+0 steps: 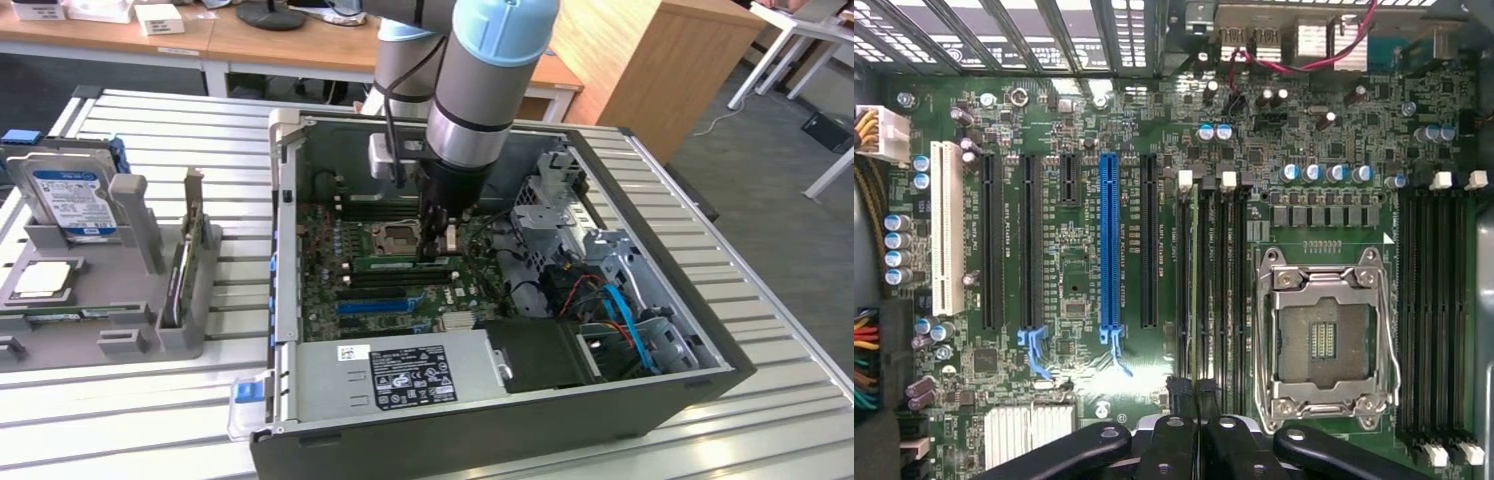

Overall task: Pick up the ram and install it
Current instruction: 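Insert the ram into the slot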

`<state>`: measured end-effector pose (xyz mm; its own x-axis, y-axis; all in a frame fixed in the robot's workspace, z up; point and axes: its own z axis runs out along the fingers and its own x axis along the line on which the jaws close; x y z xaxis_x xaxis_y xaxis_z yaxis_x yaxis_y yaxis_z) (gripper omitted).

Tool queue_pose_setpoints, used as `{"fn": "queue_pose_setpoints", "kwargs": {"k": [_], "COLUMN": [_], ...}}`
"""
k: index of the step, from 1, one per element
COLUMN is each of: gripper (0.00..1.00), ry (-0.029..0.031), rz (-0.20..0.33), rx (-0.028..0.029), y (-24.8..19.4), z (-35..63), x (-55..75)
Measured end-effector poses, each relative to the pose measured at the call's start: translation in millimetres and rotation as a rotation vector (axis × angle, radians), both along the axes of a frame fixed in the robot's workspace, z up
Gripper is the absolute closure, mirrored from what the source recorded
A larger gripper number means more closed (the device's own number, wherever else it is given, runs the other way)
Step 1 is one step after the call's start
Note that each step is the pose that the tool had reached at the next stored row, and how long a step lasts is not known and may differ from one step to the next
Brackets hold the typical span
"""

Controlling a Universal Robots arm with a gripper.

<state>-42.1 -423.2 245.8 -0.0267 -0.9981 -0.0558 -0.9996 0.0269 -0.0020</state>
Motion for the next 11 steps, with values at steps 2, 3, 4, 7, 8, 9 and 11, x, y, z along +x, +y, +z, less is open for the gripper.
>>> {"fn": "queue_pose_setpoints", "kwargs": {"k": [2, 3, 4, 7, 8, 9, 11], "gripper": [0.88, 0.88, 0.88, 0.88, 0.88, 0.88, 0.88], "ry": [0.0, 0.0, 0.0, 0.0013, 0.0028, 0.0042, 0.0087], "rz": [0.0, 0.0, 0.0, 0.0, 0.0, 0.0, 0.0], "rx": [-0.0001, -0.0001, -0.0001, -0.0001, -0.0001, 0.0, 0.0001], "y": [0.0, 0.0, 0.0, 0.0, 0.0, 0.0, 0.0], "z": [-0.7, -0.7, -0.8, -0.8, -0.8, -0.8, -0.8], "x": [0.0, 0.0, 0.0, 0.1, 0.2, 0.3, 0.8]}}
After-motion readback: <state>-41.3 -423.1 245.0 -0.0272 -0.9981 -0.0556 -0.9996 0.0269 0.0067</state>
